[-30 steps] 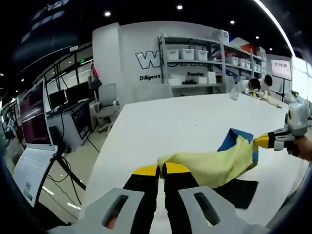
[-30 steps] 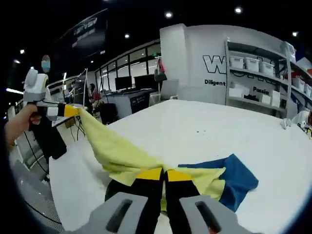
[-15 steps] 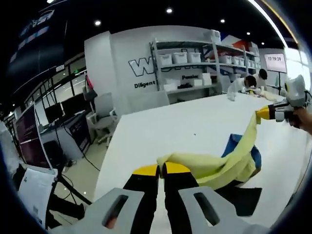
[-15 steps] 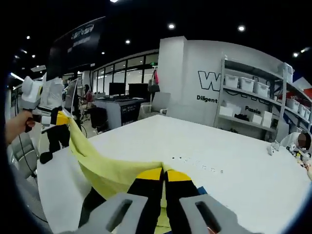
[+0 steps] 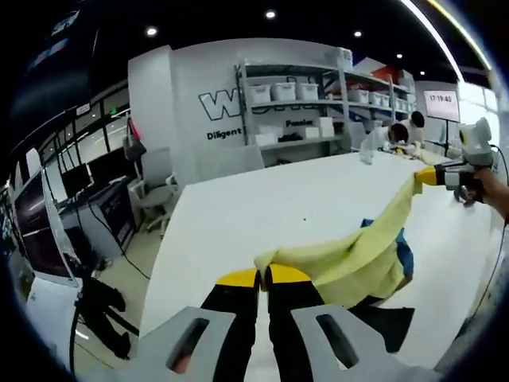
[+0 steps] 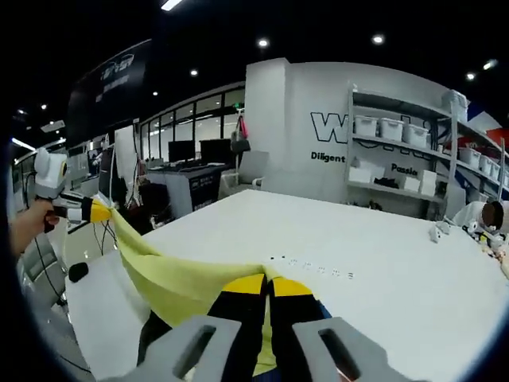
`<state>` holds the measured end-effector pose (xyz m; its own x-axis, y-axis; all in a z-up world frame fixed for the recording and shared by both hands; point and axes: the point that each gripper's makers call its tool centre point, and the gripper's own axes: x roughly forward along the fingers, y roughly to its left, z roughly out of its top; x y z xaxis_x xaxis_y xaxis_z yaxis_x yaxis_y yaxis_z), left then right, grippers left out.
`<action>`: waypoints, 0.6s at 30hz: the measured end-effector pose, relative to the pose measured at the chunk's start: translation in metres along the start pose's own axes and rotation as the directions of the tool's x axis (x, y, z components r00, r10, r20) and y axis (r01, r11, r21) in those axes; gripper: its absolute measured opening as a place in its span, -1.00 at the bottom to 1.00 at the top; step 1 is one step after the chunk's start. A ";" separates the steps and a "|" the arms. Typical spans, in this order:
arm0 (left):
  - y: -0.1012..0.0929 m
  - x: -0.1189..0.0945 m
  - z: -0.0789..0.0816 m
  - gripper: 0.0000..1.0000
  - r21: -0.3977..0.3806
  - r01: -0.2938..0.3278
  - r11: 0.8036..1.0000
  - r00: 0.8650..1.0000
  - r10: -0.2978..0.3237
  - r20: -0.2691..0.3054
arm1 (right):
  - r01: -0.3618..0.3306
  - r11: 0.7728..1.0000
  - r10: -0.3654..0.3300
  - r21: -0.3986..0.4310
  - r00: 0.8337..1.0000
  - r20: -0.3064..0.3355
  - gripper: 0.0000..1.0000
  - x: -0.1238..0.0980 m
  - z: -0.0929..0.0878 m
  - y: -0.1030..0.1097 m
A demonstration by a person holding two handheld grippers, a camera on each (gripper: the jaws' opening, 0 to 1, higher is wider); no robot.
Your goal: Fold the garment on the visible template until the final outline fits inside the template.
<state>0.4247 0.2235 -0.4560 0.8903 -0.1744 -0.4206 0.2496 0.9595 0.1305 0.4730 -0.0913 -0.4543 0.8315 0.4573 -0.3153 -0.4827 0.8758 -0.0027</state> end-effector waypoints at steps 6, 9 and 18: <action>-0.014 -0.026 -0.015 -0.96 0.015 0.062 0.998 0.997 -0.061 -0.056 | -0.045 0.998 0.046 0.035 0.998 -0.031 -1.00 -0.033 -0.010 0.011; -0.026 -0.038 -0.025 -0.95 0.018 0.110 0.994 0.990 -0.108 -0.085 | -0.053 0.998 0.055 0.036 0.997 -0.051 -1.00 -0.051 -0.019 0.012; -0.069 -0.068 -0.069 -0.95 0.056 0.233 0.971 0.958 -0.219 -0.187 | -0.099 0.993 0.108 0.061 0.977 -0.184 -1.00 -0.101 -0.071 0.033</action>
<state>0.3208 0.1840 -0.4986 0.7265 -0.3360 -0.5994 0.4716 0.8782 0.0792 0.3538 -0.1197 -0.4904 0.7094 0.5133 -0.4830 -0.5449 0.8341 0.0861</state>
